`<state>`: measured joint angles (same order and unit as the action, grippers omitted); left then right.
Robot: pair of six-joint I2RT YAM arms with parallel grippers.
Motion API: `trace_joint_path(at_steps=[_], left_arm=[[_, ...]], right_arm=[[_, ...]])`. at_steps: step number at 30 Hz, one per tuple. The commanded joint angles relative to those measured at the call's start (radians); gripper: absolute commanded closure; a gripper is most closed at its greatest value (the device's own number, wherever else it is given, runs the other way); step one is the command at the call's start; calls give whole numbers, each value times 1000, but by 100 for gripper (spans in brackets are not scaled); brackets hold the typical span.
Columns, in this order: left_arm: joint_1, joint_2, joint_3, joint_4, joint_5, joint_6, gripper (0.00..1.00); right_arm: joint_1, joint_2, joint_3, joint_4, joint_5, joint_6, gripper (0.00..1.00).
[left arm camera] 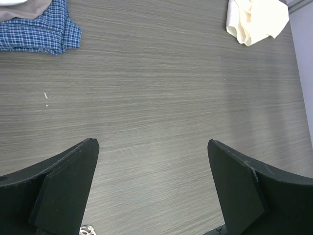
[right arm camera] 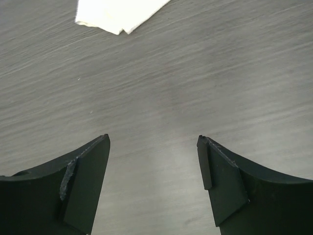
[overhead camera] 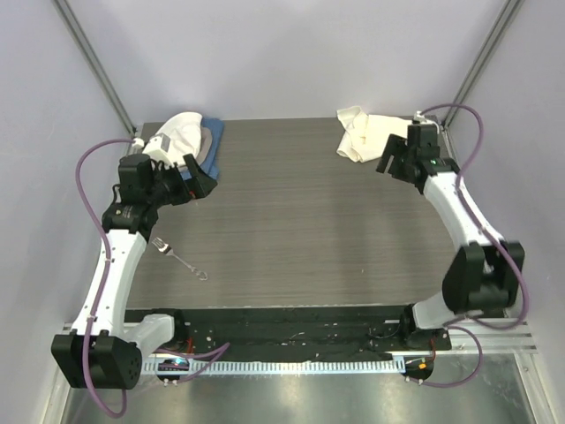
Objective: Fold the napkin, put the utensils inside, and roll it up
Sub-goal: Move the napkin to the centre of the board
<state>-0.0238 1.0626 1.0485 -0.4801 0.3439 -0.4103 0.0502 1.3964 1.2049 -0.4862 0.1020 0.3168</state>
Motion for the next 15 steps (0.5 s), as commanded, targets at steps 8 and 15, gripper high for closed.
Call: trace_joint_path(at_steps=[8, 15], left_arm=[[2, 30, 25, -28, -132, 87, 1], [2, 73, 27, -29, -94, 87, 1]], right_arm=[[20, 659, 569, 57, 122, -2, 26], [20, 947, 910, -23, 120, 1, 27]])
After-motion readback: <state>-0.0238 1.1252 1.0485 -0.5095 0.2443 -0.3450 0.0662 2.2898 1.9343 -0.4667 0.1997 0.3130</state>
